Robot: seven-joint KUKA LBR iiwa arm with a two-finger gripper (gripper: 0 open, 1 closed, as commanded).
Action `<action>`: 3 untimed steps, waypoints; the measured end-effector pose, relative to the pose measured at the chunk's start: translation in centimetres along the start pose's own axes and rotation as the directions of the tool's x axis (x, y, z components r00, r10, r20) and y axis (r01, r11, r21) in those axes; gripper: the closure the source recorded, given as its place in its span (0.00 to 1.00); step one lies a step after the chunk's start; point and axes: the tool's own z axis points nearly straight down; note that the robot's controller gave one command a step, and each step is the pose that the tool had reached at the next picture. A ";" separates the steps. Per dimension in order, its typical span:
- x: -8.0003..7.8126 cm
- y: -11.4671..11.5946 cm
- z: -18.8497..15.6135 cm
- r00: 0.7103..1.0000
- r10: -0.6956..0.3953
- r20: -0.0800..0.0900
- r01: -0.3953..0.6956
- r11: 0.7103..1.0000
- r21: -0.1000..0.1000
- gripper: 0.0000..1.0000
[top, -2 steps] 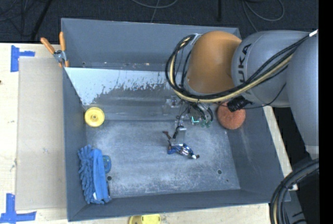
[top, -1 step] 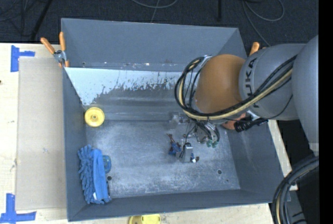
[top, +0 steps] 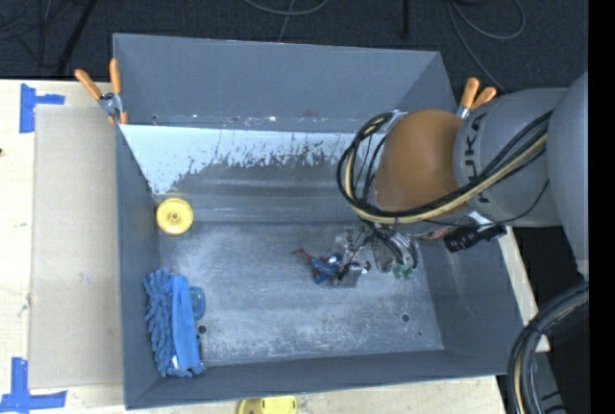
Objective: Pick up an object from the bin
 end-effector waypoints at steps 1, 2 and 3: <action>0.0 0.0 0.0 1.000 0.000 0.000 0.000 1.000 0.000 0.00; 0.0 0.0 0.0 1.000 0.002 0.000 -0.002 1.000 0.000 1.00; 0.0 -0.1 0.0 1.000 0.003 0.000 -0.003 1.000 0.000 1.00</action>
Offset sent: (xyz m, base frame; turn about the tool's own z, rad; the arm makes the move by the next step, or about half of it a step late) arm 0.0000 0.0000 0.0000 0.0000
